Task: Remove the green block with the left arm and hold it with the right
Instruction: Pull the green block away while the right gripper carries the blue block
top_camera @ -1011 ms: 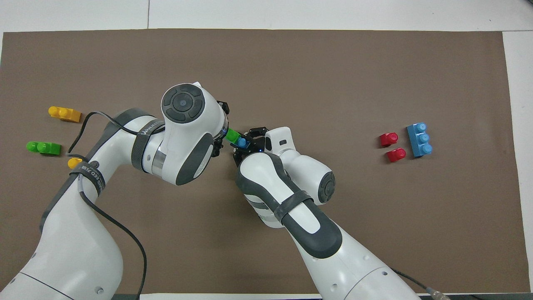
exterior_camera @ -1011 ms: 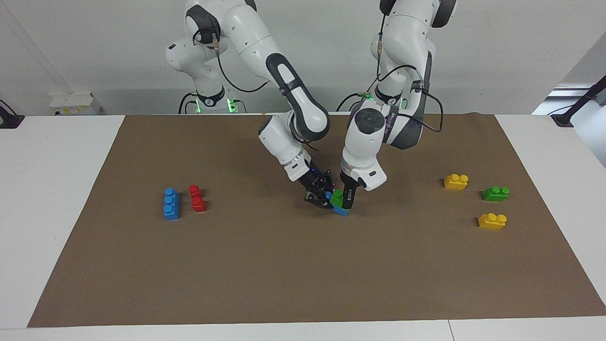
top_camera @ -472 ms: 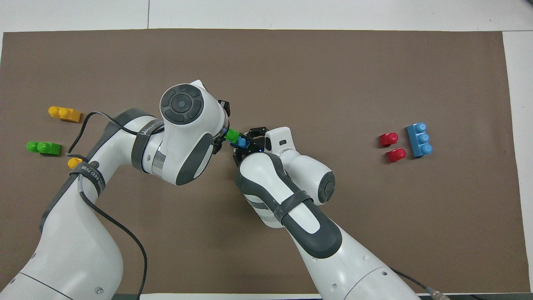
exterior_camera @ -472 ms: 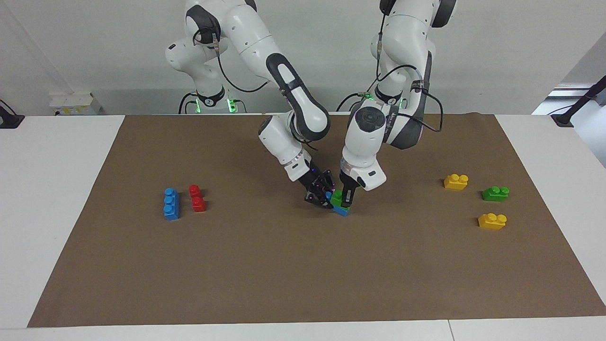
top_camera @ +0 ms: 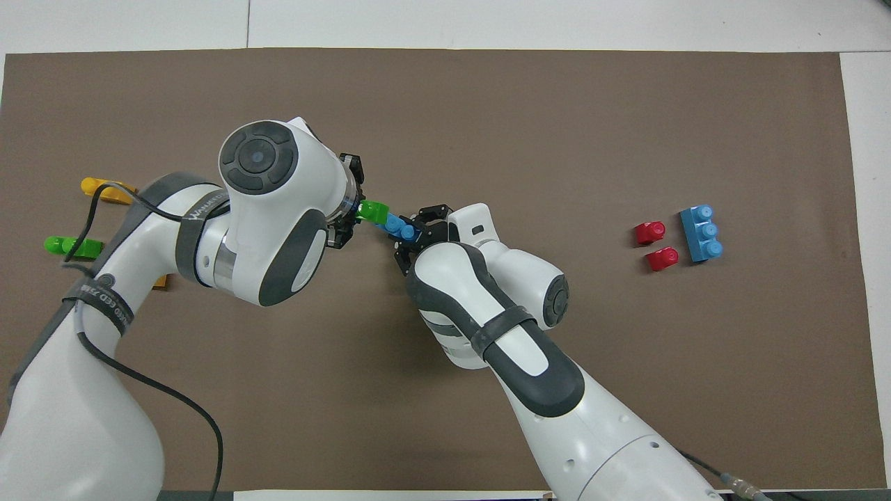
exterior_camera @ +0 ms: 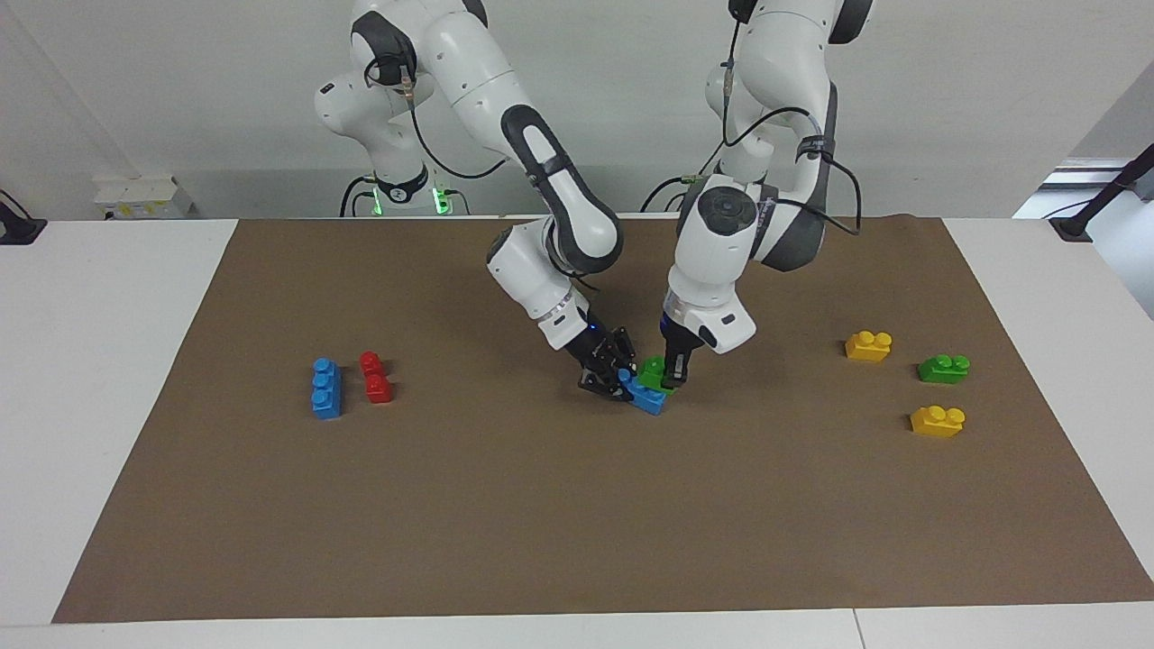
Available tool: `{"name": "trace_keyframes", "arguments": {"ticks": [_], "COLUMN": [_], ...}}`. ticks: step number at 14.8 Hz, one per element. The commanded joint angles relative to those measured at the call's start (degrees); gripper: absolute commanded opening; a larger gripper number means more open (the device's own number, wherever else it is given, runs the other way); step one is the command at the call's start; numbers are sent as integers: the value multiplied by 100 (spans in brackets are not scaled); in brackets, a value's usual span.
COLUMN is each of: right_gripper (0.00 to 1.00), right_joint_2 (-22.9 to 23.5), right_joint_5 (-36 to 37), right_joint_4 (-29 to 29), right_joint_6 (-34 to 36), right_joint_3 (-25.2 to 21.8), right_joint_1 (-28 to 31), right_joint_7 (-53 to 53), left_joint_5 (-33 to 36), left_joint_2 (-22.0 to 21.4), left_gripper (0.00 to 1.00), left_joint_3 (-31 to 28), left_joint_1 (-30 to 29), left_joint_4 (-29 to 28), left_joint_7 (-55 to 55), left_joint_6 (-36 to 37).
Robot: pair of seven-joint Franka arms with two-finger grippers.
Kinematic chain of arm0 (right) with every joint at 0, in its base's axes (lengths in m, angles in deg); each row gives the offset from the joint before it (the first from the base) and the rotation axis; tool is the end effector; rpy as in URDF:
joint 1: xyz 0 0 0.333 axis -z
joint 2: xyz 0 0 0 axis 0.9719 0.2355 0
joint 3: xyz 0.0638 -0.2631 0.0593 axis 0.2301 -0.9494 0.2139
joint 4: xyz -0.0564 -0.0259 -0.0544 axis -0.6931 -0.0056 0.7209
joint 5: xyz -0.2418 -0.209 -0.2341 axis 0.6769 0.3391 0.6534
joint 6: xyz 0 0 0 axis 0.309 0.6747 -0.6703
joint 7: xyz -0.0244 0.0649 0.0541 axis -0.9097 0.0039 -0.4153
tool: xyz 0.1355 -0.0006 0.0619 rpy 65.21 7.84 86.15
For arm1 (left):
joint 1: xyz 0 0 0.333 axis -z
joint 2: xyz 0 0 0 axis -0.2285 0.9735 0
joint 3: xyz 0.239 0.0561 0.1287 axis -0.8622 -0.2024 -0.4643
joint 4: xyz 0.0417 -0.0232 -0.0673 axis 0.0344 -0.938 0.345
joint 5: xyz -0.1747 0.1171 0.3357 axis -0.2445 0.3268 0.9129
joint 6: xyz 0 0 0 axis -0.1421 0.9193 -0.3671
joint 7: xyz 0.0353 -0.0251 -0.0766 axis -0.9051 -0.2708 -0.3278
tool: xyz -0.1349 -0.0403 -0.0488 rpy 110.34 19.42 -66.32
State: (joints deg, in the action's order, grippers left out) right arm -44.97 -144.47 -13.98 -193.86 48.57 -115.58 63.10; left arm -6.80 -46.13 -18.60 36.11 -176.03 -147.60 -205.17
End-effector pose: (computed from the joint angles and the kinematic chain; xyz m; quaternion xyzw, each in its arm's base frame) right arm 0.5376 0.3895 0.1818 -0.7858 -0.4609 -0.3627 0.1964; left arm 0.5701 -0.2919 0.3263 0.7958 0.6029 0.0120 0.0557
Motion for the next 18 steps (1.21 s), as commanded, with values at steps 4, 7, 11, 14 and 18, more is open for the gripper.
{"name": "trace_keyframes", "arguments": {"ticks": [4,7,11,14,18], "right_gripper": [18,18,18,15,15], "right_joint_2": [-86,-157,-218,-332,-517], "right_joint_5": [-52,-8,45,736,1325], "right_joint_4": [-414,-590,-608,-521,-459], "right_joint_6": [369,527,501,693,975], "right_joint_3": [48,39,48,30,13], "right_joint_1": [299,334,220,587,694], "right_joint_7": [808,1116,1055,1029,599], "left_joint_5": [-91,-73,-3,-3,-3], "left_joint_2": [-355,-416,-417,-417,-443], "left_gripper": [0,0,0,0,0], "left_joint_3": [-19,-37,-46,-46,-46], "left_joint_1": [-286,-566,-997,-1401,-1780], "left_joint_4": [-42,-68,-86,-164,-322], "left_joint_7": [79,395,596,1115,2187], "left_joint_6": [407,521,504,434,303]}}
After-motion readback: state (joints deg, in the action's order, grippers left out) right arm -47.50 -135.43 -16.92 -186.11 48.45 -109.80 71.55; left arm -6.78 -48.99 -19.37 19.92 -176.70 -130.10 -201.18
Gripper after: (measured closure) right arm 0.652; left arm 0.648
